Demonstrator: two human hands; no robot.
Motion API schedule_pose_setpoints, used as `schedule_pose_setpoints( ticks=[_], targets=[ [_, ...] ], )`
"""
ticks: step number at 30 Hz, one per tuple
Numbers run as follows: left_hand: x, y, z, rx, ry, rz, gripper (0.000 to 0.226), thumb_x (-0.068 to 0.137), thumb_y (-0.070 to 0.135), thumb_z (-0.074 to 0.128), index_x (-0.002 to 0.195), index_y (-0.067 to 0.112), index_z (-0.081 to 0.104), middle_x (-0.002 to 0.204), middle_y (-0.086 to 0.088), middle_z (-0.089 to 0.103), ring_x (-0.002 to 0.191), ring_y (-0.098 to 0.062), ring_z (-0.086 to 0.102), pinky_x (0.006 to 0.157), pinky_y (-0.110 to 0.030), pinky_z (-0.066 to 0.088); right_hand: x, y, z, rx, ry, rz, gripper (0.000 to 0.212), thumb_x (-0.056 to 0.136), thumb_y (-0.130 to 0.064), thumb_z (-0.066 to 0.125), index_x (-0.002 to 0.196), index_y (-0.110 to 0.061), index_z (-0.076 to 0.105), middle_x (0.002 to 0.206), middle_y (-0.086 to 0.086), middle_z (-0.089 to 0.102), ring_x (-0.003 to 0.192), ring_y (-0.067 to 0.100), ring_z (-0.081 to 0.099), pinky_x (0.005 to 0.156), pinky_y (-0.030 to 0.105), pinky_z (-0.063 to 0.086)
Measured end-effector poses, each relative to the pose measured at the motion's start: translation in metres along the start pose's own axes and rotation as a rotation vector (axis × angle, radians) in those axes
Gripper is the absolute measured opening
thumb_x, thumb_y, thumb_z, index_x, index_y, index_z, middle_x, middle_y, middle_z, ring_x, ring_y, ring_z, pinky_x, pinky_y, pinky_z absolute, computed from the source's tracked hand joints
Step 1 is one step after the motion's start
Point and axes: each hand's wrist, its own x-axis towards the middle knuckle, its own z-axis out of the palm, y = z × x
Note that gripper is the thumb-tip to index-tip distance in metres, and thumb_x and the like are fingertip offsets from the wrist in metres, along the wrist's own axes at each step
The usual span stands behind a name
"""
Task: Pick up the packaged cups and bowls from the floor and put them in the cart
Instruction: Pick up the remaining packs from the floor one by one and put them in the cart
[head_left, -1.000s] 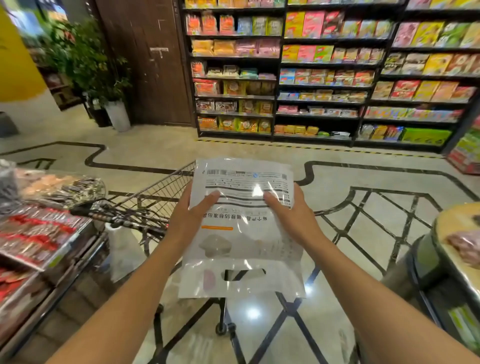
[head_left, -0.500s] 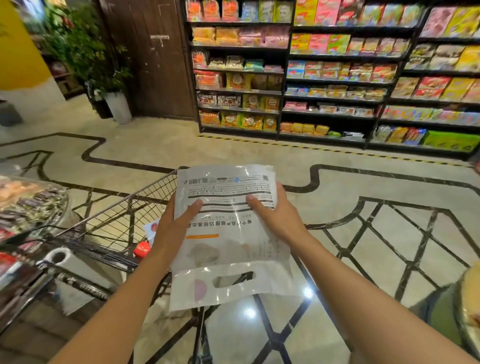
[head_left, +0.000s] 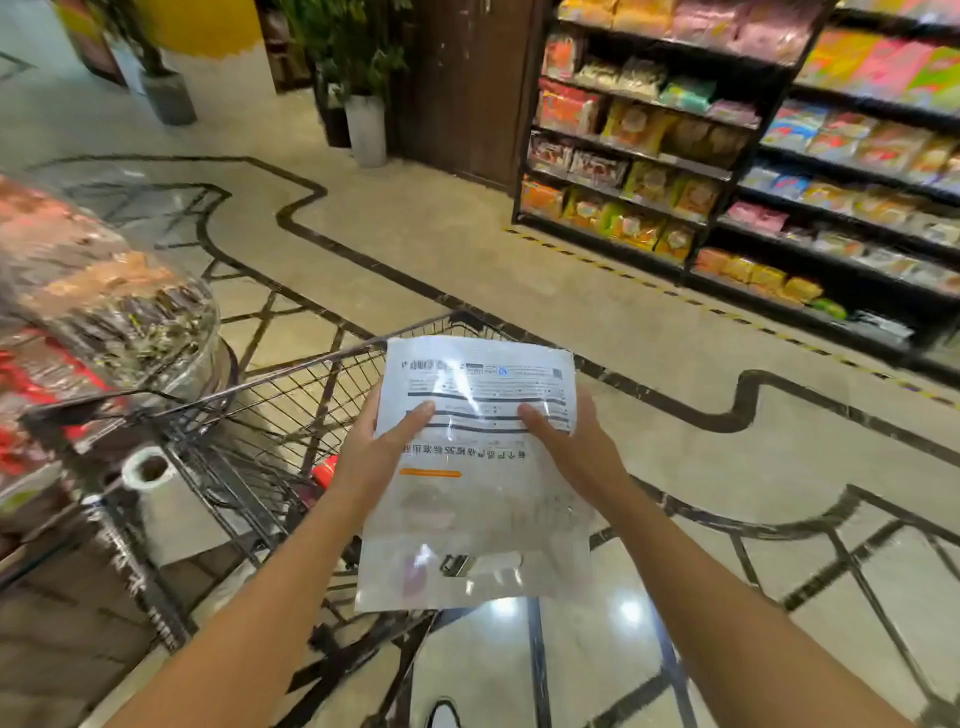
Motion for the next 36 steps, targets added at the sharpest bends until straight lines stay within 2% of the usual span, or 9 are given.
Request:
schedule_pose_setpoints(
  ticks=[4,8,13,17,19,25,31,34,36],
  targets=[
    [0.038,-0.016,-0.023,0.003,0.093,-0.041,0.064,0.085,0.051,0.08,0.143,0.041,0.056,0.123,0.011,0.076,0.109,-0.013,0.074,0.091,-0.036,0.058,0.059,0.004,0.032,-0.007,-0.092,0.01,0.04,0.096,-0.039,0.071,0.127,-0.034,0.047,0.102,-0.03,0.058,0.081,-0.019,0.061,0.066,-0.002,0.041],
    [0.062,-0.028,-0.047,-0.025,0.234,-0.092,0.053,0.091,0.041,0.077,0.141,0.039,0.059,0.119,0.013,0.076,0.101,-0.003,0.075,0.073,-0.017,0.056,0.111,0.008,0.073,-0.041,-0.205,0.017,0.079,0.085,-0.068,0.071,0.15,-0.034,0.041,0.125,-0.017,0.067,0.116,0.013,0.066,0.104,0.035,0.048],
    [0.083,-0.045,-0.075,-0.079,0.391,-0.172,0.053,0.096,0.032,0.072,0.144,0.036,0.051,0.11,0.023,0.065,0.072,0.022,0.064,0.056,-0.001,0.046,0.167,0.005,0.125,-0.099,-0.374,0.017,0.091,0.083,-0.074,0.067,0.157,-0.033,0.032,0.131,-0.011,0.065,0.121,0.021,0.062,0.106,0.042,0.047],
    [0.105,-0.065,-0.096,-0.127,0.524,-0.221,0.07,0.093,0.039,0.074,0.156,0.031,0.044,0.14,0.014,0.06,0.119,-0.002,0.061,0.09,-0.013,0.043,0.207,0.005,0.166,-0.119,-0.506,0.017,0.113,0.072,-0.083,0.066,0.161,-0.03,0.021,0.144,-0.001,0.061,0.132,0.028,0.058,0.113,0.051,0.043],
    [0.114,-0.07,-0.101,-0.13,0.581,-0.259,0.074,0.091,0.047,0.075,0.156,0.033,0.044,0.15,0.013,0.054,0.138,-0.013,0.05,0.1,-0.026,0.038,0.227,0.005,0.184,-0.12,-0.553,0.015,0.111,0.077,-0.078,0.068,0.162,-0.027,0.019,0.149,0.001,0.056,0.135,0.029,0.055,0.115,0.051,0.041],
    [0.139,-0.091,-0.108,-0.099,0.657,-0.333,0.043,0.099,0.041,0.068,0.138,0.044,0.051,0.118,0.028,0.063,0.109,0.001,0.06,0.092,-0.02,0.045,0.28,0.017,0.228,-0.181,-0.725,0.018,0.096,0.086,-0.066,0.07,0.161,-0.026,0.025,0.143,0.0,0.059,0.134,0.03,0.056,0.11,0.041,0.043],
    [0.151,-0.126,-0.112,-0.157,0.726,-0.444,0.046,0.095,0.033,0.074,0.139,0.028,0.062,0.124,-0.002,0.077,0.113,-0.028,0.074,0.103,-0.056,0.055,0.303,0.035,0.258,-0.262,-0.843,0.014,0.091,0.088,-0.062,0.07,0.16,-0.028,0.028,0.128,-0.007,0.058,0.126,0.027,0.06,0.102,0.034,0.044],
    [0.156,-0.136,-0.105,-0.092,0.815,-0.476,0.043,0.099,0.029,0.07,0.14,0.024,0.058,0.119,-0.001,0.077,0.107,-0.027,0.076,0.09,-0.045,0.063,0.301,0.052,0.27,-0.289,-0.883,0.063,0.097,0.086,-0.067,0.069,0.161,-0.027,0.022,0.133,-0.005,0.063,0.128,0.028,0.06,0.108,0.041,0.046],
    [0.156,-0.142,-0.097,-0.021,0.843,-0.489,0.045,0.104,0.023,0.063,0.146,0.021,0.049,0.121,0.002,0.071,0.098,-0.015,0.074,0.074,-0.018,0.059,0.298,0.062,0.275,-0.282,-0.897,0.091,0.094,0.089,-0.062,0.069,0.161,-0.025,0.021,0.138,-0.002,0.061,0.13,0.027,0.058,0.106,0.033,0.043]
  ],
)
